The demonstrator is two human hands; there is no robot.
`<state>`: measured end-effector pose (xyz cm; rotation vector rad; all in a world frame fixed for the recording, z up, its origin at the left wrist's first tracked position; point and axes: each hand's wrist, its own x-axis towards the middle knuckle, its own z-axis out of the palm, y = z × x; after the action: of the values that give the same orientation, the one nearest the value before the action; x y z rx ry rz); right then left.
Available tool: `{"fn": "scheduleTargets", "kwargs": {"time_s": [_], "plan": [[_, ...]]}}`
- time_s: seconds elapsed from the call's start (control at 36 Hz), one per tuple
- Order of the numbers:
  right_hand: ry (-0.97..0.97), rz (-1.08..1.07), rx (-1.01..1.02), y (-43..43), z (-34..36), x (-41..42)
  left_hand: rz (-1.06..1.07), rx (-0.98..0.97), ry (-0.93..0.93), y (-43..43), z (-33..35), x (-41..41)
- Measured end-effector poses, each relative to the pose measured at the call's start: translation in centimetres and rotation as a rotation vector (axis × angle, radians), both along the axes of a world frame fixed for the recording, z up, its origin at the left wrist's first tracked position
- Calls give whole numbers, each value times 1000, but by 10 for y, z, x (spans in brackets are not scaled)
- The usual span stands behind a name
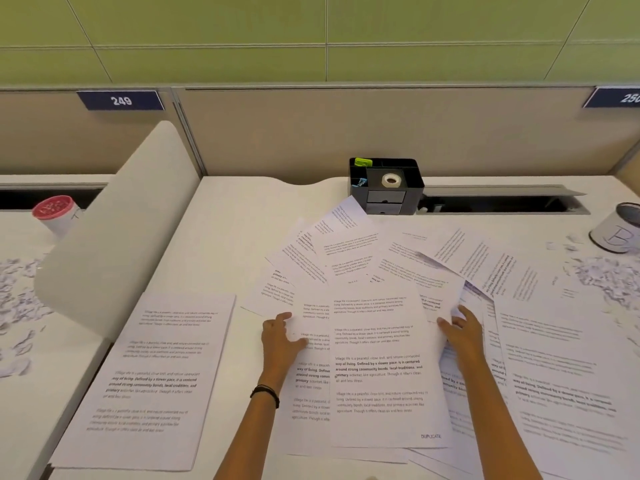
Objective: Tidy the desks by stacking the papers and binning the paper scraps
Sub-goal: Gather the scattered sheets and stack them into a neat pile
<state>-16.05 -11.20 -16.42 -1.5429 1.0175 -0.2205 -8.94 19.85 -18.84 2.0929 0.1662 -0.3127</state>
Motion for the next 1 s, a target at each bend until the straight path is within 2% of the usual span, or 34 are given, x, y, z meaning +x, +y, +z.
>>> {"fn": "scheduleTargets", "kwargs": {"time_s": [0.25, 0.36, 0.56, 0.61, 0.75, 1.0], "plan": [[172, 261, -56, -30, 7, -27, -38, 141, -91, -5, -1, -10], [246, 330, -1, -35, 7, -39, -55, 186, -111, -7, 0, -12], [360, 580, 42, -14, 17, -44, -52, 227, -103, -8, 1, -16], [338, 585, 26, -9, 18, -43, -40, 212, -82, -7, 1, -16], [257, 438, -69, -4, 12, -42, -9, 145, -14, -2, 1, -15], [139, 536, 72, 43, 12, -41, -34, -9, 100, -8, 5, -25]]}}
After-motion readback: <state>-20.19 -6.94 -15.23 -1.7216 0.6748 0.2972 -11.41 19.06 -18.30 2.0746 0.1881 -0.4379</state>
